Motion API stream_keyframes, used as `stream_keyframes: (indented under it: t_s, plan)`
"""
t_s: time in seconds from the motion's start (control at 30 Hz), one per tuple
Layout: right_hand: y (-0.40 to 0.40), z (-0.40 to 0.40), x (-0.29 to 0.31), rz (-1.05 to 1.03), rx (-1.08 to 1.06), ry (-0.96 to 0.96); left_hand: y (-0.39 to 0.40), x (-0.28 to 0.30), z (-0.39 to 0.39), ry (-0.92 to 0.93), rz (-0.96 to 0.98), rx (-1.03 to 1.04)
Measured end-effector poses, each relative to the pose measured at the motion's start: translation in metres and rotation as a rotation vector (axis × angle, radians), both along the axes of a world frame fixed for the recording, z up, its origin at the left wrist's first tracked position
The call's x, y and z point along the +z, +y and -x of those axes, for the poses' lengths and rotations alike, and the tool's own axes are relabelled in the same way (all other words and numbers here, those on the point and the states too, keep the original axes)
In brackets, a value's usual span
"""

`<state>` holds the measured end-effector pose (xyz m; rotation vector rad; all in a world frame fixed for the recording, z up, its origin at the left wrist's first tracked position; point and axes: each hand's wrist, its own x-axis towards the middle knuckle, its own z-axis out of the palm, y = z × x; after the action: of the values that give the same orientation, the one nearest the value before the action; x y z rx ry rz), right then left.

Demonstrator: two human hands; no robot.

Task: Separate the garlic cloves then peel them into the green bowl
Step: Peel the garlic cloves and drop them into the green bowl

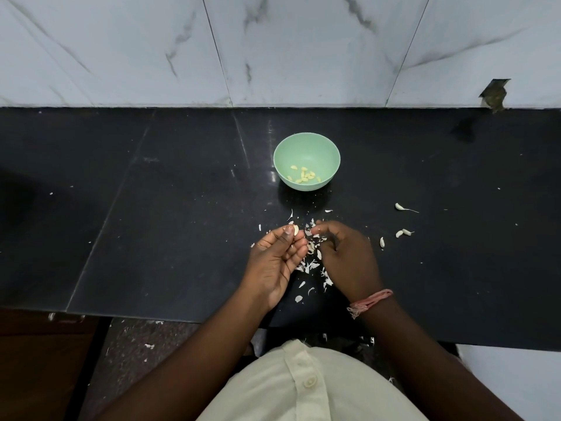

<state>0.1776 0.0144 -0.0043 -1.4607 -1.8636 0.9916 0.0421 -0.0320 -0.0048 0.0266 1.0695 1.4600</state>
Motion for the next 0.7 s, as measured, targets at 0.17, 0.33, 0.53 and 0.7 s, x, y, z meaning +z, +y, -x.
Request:
stream_keyframes:
  t_s: [0.17, 0.33, 0.53, 0.7]
  plan:
    - [0.002, 0.003, 0.005, -0.093, -0.085, 0.072, -0.002, -0.008, 0.001, -0.002, -0.025, 0.006]
    - [0.003, 0.001, -0.005, -0.176, -0.055, -0.216, -0.002, -0.009, 0.001, -0.032, -0.038, 0.028]
    - [-0.001, 0.006, 0.004, 0.01, 0.036, 0.121, -0.002, -0.008, -0.001, 0.033, -0.022, 0.022]
    - [-0.002, 0.008, 0.001, 0.125, -0.047, 0.315, -0.003, -0.006, -0.001, 0.224, -0.067, -0.025]
